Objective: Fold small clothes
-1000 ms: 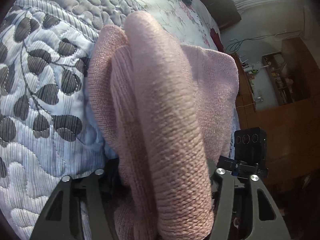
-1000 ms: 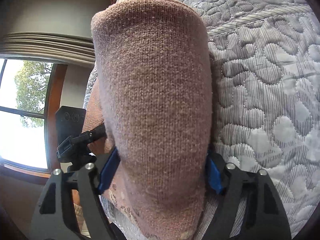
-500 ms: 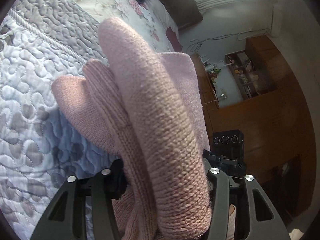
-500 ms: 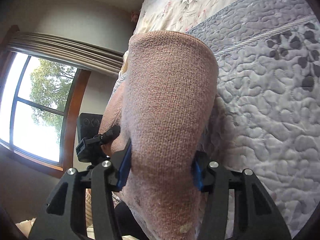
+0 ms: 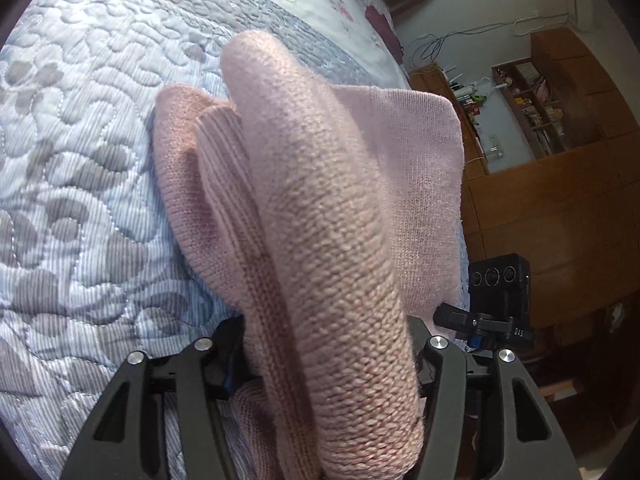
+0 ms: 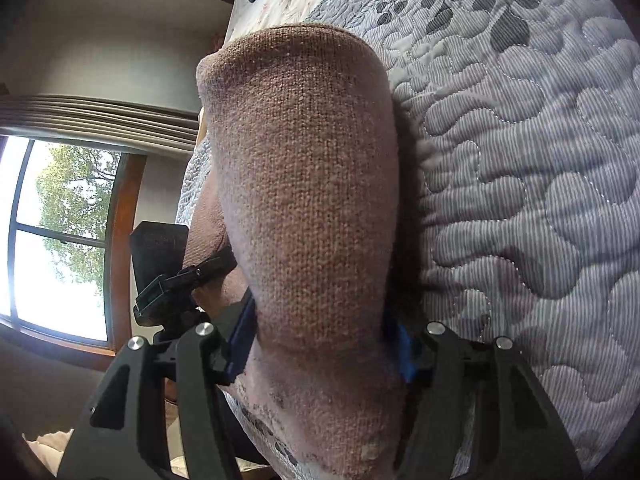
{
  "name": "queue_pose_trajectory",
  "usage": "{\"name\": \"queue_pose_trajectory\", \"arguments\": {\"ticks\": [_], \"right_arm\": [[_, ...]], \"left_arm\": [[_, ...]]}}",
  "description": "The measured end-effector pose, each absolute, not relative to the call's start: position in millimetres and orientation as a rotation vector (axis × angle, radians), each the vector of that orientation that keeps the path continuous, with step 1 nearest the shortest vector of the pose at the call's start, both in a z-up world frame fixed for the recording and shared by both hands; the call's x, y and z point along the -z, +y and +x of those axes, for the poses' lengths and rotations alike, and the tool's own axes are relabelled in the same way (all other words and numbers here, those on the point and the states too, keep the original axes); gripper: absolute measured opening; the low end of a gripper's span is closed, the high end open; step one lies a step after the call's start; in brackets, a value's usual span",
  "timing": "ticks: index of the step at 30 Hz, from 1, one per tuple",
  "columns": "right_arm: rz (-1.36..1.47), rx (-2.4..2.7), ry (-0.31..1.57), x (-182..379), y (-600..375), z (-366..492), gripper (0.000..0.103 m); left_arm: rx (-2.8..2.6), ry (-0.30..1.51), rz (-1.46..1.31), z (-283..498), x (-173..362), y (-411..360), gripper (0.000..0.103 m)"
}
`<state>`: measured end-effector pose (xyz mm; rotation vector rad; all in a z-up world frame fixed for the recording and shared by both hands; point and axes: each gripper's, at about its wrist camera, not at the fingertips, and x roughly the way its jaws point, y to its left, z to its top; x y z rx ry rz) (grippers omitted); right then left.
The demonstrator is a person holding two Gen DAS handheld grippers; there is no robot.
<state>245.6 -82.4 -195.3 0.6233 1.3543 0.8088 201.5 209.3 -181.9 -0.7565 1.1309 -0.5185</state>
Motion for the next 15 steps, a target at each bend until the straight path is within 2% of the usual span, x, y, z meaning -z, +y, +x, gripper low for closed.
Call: {"name": "queue_pose_trajectory", "arguments": {"ticks": [3, 11, 13, 14, 15], "right_arm": [[0.564, -0.790, 1.357, 186, -77, 238, 0.068], [0.495, -0.767, 1.380, 175, -85, 194, 0.073], [0.489, -0.764, 1.389, 178, -84, 181, 0.072], [0.486, -0.761, 1.394, 180, -85, 175, 0.068], [0.482, -0.756, 1.398, 184, -87, 170, 0.058]], "left_arm": [[0.461, 1.143, -0.735, 194, 174, 216, 0.065], [0.382, 1.067, -0.541, 121, 132, 215, 0.068], [0.354, 1.058, -0.464, 104, 124, 205, 0.068], [0.344, 1.055, -0.437, 95, 125, 201, 0.068], [0.324, 1.055, -0.412, 89, 124, 194, 0.068]]}}
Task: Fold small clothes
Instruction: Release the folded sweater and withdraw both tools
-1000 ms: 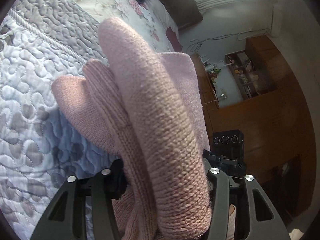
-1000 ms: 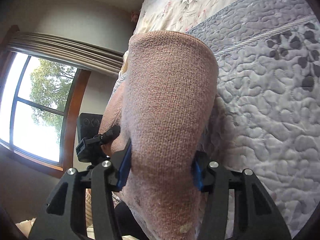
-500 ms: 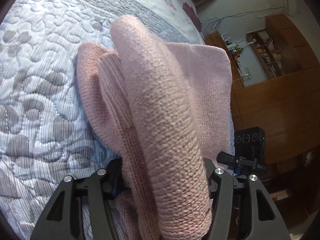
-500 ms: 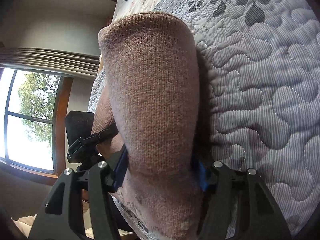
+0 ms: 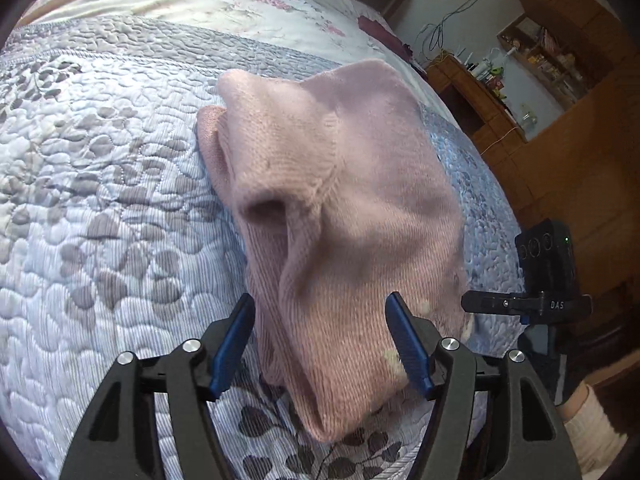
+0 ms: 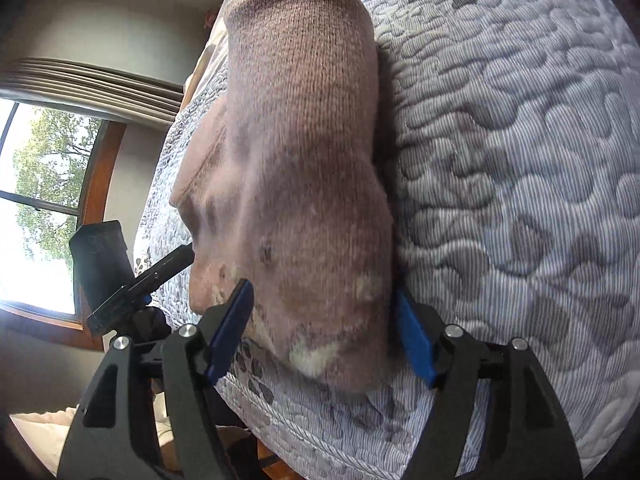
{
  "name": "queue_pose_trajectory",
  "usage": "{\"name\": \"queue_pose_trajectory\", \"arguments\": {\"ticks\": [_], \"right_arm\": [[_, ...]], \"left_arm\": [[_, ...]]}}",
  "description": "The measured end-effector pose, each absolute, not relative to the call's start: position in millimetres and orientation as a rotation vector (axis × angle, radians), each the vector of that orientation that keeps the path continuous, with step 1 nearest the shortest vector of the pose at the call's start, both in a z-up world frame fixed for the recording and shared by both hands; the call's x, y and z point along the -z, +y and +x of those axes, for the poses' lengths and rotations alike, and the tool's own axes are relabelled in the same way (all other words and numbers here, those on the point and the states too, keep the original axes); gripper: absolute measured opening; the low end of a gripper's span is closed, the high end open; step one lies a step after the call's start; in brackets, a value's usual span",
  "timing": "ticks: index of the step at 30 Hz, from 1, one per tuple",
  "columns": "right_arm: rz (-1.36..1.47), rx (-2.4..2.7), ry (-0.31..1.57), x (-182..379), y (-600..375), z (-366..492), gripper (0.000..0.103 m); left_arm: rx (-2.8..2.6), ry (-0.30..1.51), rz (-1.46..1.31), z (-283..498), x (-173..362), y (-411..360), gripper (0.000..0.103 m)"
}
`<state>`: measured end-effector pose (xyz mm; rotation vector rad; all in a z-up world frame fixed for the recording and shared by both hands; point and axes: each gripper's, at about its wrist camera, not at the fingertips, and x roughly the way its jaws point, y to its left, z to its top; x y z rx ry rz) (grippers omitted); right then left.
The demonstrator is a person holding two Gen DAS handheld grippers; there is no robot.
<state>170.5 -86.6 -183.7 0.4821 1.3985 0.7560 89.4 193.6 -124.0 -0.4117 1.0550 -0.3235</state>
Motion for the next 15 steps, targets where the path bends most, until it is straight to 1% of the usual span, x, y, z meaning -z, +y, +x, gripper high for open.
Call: {"name": "queue_pose_trajectory", "arguments": {"ticks": [1, 2, 3, 5, 9, 11, 15], "right_arm": [[0.482, -0.746, 1.408, 185, -85, 168, 0.053], [0.488, -0.738, 1.413, 186, -86, 164, 0.044], [0.497, -0.738, 1.411, 187, -88, 161, 0.033], [0.513, -0.748, 1.394, 180, -89, 158, 0.028], [0.441, -0.732, 1.378, 170, -98, 160, 0.026], [0.409, -0.706, 1.397, 177, -90, 160, 0.026], [0.463, -0.675, 1.424, 191, -88, 164, 0.027]], "left_arm": [[0.300, 1.060, -0.387, 83, 125, 190, 0.068], [0.284, 1.064, -0.370, 80, 125, 188, 0.068], [0.271, 1.067, -0.357, 76, 125, 185, 0.067], [0.244, 1.077, -0.351, 76, 127, 185, 0.066], [0.207, 1.100, -0.376, 67, 138, 193, 0.068], [0.209, 1.104, -0.376, 65, 146, 195, 0.068], [0.216, 1.097, -0.348, 61, 149, 193, 0.069]]}}
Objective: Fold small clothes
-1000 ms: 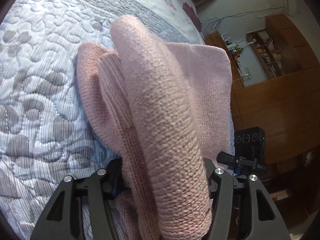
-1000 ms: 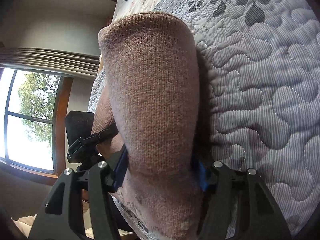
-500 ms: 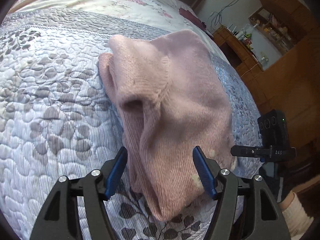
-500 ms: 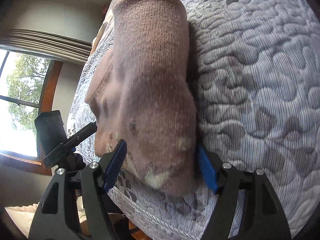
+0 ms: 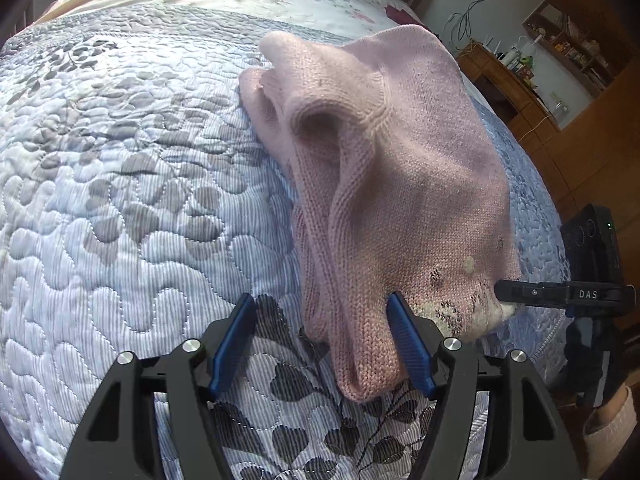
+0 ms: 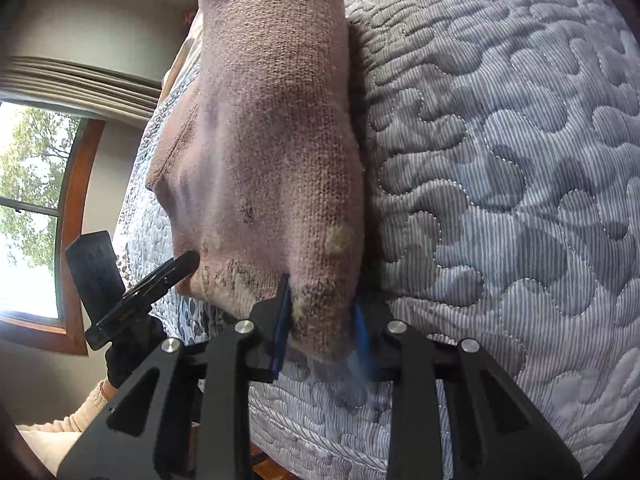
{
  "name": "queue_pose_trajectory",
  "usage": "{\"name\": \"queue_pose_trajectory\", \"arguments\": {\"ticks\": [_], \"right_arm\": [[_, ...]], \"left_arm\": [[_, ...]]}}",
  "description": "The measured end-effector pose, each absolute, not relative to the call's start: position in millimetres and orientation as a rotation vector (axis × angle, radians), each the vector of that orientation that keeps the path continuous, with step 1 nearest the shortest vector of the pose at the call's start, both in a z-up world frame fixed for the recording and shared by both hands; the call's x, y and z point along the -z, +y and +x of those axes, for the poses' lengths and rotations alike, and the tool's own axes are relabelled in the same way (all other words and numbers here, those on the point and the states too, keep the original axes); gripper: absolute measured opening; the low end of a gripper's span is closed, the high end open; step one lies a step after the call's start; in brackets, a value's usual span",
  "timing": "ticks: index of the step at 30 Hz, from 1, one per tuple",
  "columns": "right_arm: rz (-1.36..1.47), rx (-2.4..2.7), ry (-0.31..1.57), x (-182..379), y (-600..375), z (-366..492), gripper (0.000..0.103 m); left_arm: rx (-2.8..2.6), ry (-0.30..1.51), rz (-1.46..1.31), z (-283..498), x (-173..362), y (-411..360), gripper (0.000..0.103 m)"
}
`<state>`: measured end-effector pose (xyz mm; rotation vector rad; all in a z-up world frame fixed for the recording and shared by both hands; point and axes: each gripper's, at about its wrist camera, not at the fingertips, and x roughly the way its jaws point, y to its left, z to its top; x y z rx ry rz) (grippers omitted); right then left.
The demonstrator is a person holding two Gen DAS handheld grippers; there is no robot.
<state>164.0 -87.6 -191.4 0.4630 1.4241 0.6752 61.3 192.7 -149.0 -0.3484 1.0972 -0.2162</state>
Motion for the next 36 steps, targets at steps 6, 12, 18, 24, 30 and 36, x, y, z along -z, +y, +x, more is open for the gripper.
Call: {"name": "queue_pose_trajectory", "arguments": {"ticks": [6, 12, 18, 24, 30, 36], "right_arm": [[0.312, -0.602, 1.344, 155, -94, 144, 0.069], [0.124, -0.453, 1.247, 112, -96, 110, 0.090], [-0.056, -0.314, 1.221, 100, -87, 73, 0.092], [-0.064, -0.276, 1.184, 76, -79, 52, 0.096], [-0.083, -0.259, 1.145, 52, -72, 36, 0.097], [-0.106, -0.267, 1.117, 35, -66, 25, 0.098]], "left_arm": [[0.175, 1.100, -0.318, 54, 124, 184, 0.066], [0.106, 1.089, -0.257, 34, 91, 171, 0.072], [0.050, 1.068, -0.230, 7, 67, 162, 0.079], [-0.017, 1.050, -0.204, -11, 44, 162, 0.083], [-0.037, 1.026, -0.184, -28, 21, 157, 0.086], [-0.052, 1.020, -0.169, -36, 10, 152, 0.087]]}}
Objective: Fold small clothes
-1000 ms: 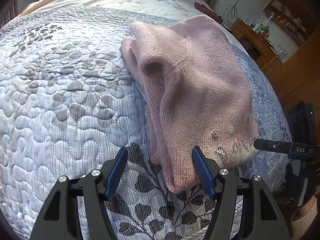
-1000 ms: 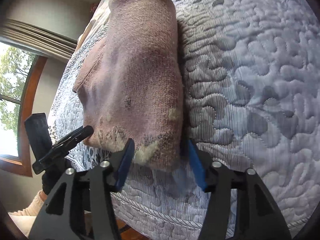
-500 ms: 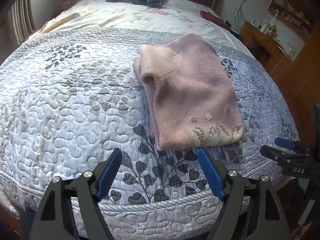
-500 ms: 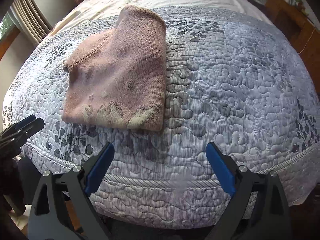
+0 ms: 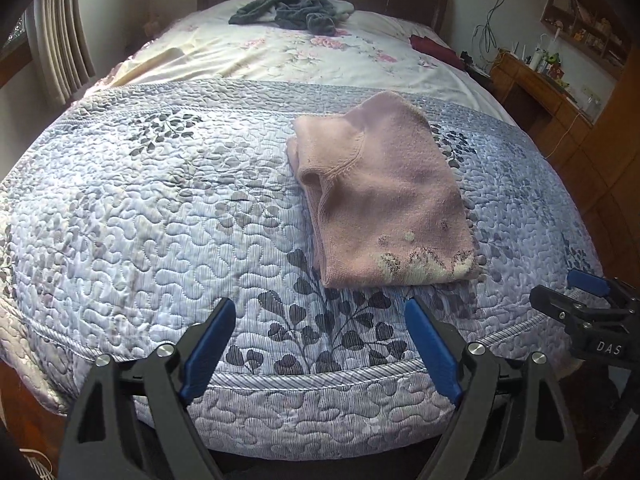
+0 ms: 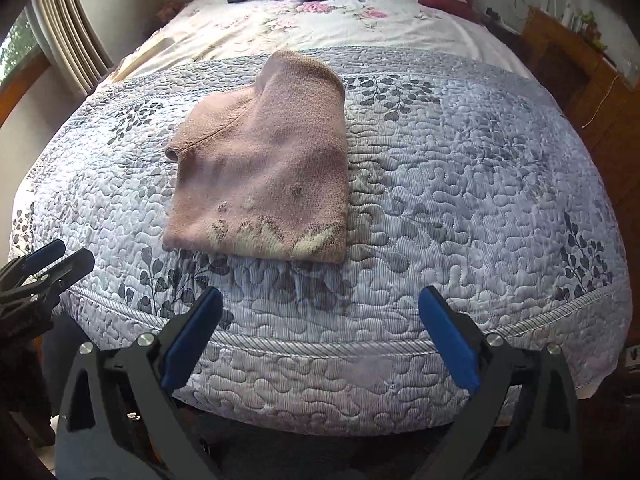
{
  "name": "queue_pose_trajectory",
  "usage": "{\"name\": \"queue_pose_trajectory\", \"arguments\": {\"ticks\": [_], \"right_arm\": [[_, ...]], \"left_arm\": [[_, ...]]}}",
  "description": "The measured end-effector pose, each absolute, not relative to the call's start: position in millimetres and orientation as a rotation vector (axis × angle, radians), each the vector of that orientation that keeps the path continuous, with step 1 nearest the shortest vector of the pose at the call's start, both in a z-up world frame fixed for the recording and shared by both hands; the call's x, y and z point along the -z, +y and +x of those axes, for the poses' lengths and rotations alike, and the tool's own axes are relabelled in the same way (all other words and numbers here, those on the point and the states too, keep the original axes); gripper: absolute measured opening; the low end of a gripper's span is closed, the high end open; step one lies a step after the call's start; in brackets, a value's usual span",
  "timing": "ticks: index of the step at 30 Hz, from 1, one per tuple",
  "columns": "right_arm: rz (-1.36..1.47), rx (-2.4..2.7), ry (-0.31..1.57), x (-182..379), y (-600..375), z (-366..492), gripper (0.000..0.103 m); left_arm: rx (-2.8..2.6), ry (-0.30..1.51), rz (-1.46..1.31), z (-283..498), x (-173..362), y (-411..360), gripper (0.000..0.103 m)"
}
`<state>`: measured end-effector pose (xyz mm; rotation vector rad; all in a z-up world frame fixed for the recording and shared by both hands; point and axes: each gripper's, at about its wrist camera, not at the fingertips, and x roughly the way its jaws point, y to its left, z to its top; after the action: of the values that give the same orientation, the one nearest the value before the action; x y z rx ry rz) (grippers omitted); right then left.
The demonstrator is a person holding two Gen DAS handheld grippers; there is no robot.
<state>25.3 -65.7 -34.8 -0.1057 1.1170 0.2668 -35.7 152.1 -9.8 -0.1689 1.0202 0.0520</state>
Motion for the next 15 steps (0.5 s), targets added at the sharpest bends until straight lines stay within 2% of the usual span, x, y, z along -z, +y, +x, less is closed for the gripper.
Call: {"name": "queue_pose_trajectory", "arguments": {"ticks": [15], "right_arm": [[-0.142, -0.213, 1.093, 23, -64, 23, 0.100]], "left_arm": [[-0.067, 1.032, -0.133, -36, 3, 140, 0.087]]}}
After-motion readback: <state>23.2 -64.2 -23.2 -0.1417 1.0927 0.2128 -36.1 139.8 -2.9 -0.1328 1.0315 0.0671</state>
